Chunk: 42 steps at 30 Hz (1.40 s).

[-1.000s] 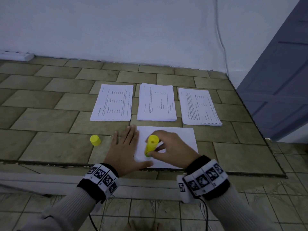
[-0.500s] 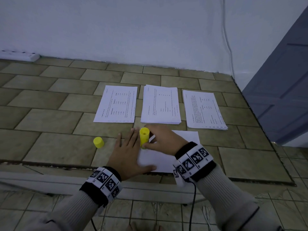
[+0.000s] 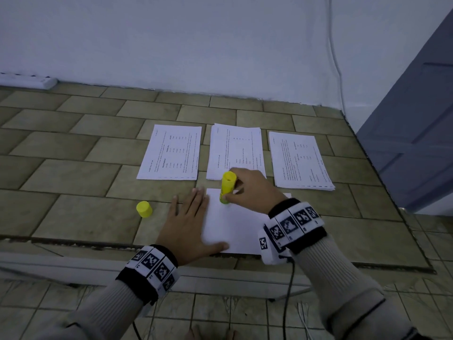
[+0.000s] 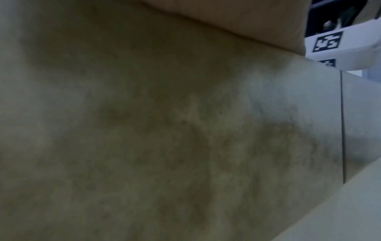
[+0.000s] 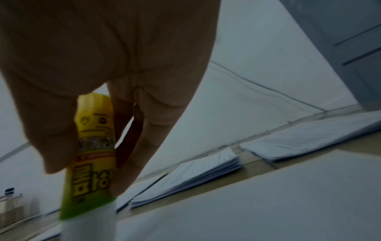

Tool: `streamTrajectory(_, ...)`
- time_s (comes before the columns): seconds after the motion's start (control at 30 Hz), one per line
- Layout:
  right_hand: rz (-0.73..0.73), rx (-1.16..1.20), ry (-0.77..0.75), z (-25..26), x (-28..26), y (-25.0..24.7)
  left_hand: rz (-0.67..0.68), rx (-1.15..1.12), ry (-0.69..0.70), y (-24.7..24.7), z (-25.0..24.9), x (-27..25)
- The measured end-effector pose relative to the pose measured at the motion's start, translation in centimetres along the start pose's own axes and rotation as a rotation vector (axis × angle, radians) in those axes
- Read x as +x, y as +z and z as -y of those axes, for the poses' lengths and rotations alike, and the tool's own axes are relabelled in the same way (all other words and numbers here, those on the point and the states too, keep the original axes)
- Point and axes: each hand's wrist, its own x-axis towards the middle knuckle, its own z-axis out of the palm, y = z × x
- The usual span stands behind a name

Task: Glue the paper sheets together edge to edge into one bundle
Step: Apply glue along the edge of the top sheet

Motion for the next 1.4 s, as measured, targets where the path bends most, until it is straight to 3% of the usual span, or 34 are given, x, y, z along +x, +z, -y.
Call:
streamTrajectory(0.23, 0.063, 0.14, -0.02, -1.4, -6.6, -1.1, -0.031, -0.006, 0.008, 0.6, 0.1, 0.0)
streamTrajectory(0.47, 0.07, 0.163, -0.05, -1.7, -9.6, -0.9, 0.019, 0.016, -0.01, 0.0, -0.1, 0.1)
streamTrajectory(0.77, 0.044, 0.095, -0.035, -2.0, -6.1, -1.9, 0.044, 0.018, -0.022, -0.2, -0.2, 0.0)
streamTrajectory(1.1, -0.078, 0.012, 0.046, -3.4, -0.2, -3.4, 0.09, 0.033, -0.031, -0.6, -0.3, 0.0)
streamTrajectory(1.4, -0.082, 0.025, -0.018, -3.9, -4.7, -3.9, 0.048, 0.002, -0.014, -0.2, -0.2, 0.0)
